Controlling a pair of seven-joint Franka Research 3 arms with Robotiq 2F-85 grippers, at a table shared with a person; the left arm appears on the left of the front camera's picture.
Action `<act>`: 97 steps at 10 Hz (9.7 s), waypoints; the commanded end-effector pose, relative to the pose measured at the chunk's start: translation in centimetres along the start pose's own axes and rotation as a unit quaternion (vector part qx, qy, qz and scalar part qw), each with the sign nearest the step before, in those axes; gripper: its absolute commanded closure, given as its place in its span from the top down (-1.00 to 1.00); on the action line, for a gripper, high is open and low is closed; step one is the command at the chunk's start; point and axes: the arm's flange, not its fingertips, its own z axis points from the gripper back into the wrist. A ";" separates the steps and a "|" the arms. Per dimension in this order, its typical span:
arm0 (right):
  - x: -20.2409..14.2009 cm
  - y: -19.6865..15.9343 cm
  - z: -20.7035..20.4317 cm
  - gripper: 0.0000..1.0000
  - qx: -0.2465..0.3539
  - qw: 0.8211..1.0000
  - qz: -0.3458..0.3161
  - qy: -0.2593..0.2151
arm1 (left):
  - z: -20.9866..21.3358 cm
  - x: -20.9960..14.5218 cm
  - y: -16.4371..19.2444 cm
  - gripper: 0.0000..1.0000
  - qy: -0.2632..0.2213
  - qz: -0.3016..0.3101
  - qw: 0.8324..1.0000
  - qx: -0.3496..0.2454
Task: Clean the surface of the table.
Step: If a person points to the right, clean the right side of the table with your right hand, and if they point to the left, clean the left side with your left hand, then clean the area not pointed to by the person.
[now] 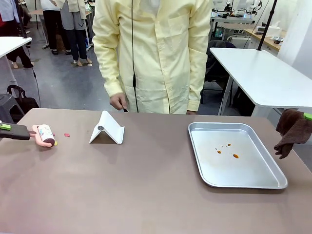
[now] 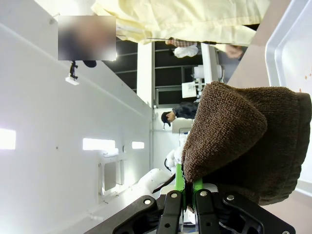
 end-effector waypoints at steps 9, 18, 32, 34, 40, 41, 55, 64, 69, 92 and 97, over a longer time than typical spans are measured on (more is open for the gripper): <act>-0.1 0.7 -0.3 -1.00 0.003 1.000 -0.009 -0.011 | -9.1 -0.4 -4.1 -0.56 0.039 -0.006 0.999 0.004; -0.1 0.7 -0.3 -1.00 0.003 1.000 -0.009 -0.011 | 17.2 -16.5 -10.4 -0.56 0.179 -0.115 0.955 -0.206; -0.1 0.7 -0.3 -1.00 0.003 1.000 -0.009 -0.011 | 19.9 -20.0 -6.8 -0.56 0.170 -0.112 0.949 -0.241; -0.1 0.7 -0.3 -1.00 0.003 1.000 -0.009 -0.011 | 19.9 -20.0 -6.8 -0.56 0.170 -0.112 0.949 -0.241; 0.1 0.1 0.0 -0.87 -0.001 1.000 0.000 -0.001 | 19.9 -20.0 -6.8 -0.56 0.170 -0.112 0.949 -0.241; 0.1 0.7 -1.9 -0.87 -0.053 0.998 0.029 0.031 | 19.9 -20.0 -6.8 -0.56 0.170 -0.112 0.949 -0.241; 11.0 -5.9 -18.6 -0.87 -0.410 0.889 0.155 0.134 | 19.9 -20.0 -6.8 -0.56 0.170 -0.112 0.949 -0.241; 10.3 -14.3 -22.5 -0.87 -0.309 0.925 0.120 0.187 | 19.9 -20.0 -6.8 -0.56 0.170 -0.112 0.949 -0.241; 7.5 -16.3 -25.9 -0.87 -0.286 0.913 0.134 0.259 | 19.9 -20.0 -6.8 -0.56 0.170 -0.112 0.949 -0.241; 8.7 -4.4 -11.4 -0.87 -0.033 0.990 -0.008 0.139 | 19.9 -20.0 -6.8 -0.56 0.170 -0.112 0.949 -0.241; 1.4 -1.0 -4.4 -0.87 -0.002 0.980 0.009 0.198 | 19.9 -20.0 -6.8 -0.56 0.170 -0.112 0.949 -0.241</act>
